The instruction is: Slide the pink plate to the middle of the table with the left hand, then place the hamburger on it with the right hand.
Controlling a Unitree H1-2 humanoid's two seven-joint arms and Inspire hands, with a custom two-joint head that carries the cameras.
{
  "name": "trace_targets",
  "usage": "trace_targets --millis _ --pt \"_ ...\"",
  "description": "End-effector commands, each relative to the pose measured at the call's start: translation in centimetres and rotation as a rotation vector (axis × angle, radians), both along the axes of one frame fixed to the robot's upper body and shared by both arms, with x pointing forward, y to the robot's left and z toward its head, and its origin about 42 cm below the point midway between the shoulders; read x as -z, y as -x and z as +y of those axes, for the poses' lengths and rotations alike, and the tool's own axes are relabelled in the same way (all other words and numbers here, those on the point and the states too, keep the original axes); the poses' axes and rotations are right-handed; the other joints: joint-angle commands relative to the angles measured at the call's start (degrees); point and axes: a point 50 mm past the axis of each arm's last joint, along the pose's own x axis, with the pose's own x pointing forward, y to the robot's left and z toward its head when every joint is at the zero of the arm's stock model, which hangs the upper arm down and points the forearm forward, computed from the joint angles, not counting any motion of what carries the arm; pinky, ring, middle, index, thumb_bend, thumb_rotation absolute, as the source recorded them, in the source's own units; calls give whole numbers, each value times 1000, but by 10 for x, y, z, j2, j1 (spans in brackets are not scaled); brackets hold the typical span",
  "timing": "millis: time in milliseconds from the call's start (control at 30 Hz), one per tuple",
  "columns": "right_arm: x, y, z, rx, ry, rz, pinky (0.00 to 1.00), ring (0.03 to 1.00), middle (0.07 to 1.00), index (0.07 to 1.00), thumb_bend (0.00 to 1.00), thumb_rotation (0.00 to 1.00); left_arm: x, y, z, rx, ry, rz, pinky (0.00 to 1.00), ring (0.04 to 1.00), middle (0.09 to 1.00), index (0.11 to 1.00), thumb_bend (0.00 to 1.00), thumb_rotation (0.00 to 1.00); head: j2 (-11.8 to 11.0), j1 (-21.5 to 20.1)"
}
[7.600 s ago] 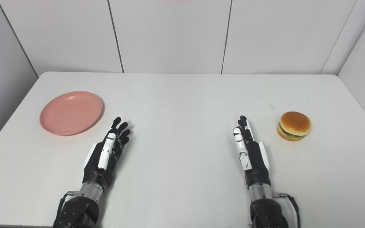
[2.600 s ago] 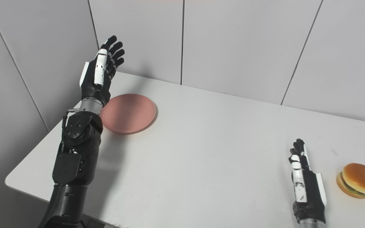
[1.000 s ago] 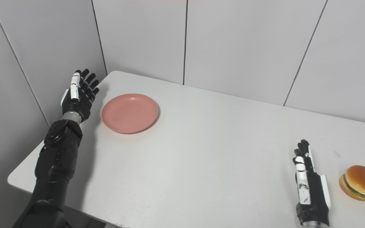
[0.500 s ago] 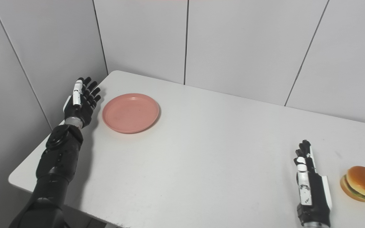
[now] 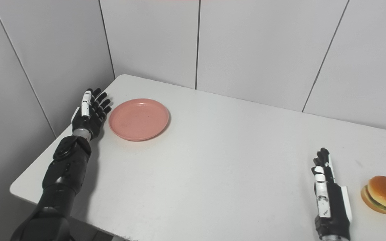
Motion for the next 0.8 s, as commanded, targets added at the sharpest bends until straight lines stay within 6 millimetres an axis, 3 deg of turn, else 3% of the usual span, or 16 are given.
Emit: trace_targets --millis 0,233,767 --pt "35 23 -6 23 -11 98 1000 1000 1000 1000 96 1000 -30 -16 4 22 -39 -88 964 931 926 912 361 1000 0 0" --pt "35 24 -5 24 -6 101 1000 1000 1000 1000 109 1000 -25 -16 -3 71 -30 -55 947 927 921 918 352 1000 3 -2" --pt "32 24 -2 29 4 110 1000 996 1000 1000 97 1000 -12 -21 -53 191 -10 3 941 903 901 898 348 1000 10 -12"
